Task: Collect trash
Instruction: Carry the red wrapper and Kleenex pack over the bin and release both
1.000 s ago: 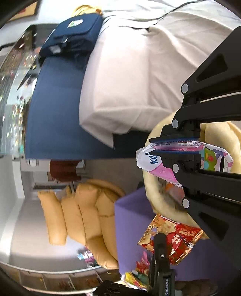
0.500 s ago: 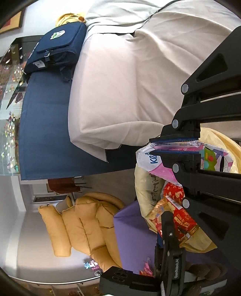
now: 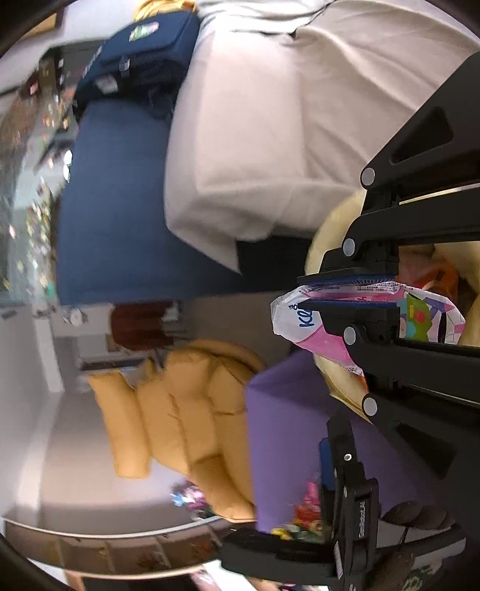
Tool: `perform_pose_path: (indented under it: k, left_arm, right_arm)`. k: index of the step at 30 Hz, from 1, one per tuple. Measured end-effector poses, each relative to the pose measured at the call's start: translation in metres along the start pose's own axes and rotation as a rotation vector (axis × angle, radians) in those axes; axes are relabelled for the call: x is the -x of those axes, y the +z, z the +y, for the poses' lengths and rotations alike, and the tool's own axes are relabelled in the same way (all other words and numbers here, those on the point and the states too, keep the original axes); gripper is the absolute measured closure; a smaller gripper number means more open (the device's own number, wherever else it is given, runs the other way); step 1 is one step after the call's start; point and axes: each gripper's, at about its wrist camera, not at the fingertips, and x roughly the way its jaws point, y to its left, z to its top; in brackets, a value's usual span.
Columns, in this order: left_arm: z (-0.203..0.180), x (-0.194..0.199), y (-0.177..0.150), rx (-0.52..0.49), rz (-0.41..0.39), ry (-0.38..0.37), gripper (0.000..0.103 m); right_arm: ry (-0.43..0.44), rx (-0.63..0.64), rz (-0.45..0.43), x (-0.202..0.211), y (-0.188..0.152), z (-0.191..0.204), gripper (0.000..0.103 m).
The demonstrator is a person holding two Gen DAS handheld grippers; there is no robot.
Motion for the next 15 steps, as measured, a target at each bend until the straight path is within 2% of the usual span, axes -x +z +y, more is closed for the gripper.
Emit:
perform_pose_path:
  k: [4, 7, 12, 15]
  left_arm:
    - [0.008, 0.01, -0.011, -0.007, -0.01, 0.081, 0.028]
    - [0.01, 0.018, -0.017, -0.015, -0.006, 0.103, 0.027]
    - [0.007, 0.034, -0.026, -0.038, -0.01, 0.093, 0.027]
    - [0.002, 0.041, -0.031, -0.052, -0.015, 0.088, 0.027]
  right_arm:
    - [-0.035, 0.072, 0.086, -0.031, -0.017, 0.017, 0.094]
    - [-0.063, 0.091, 0.167, -0.05, -0.035, 0.015, 0.094]
    - [-0.16, 0.099, 0.28, -0.066, -0.058, 0.001, 0.094]
    - [-0.154, 0.033, 0.27, -0.058, -0.058, -0.014, 0.094]
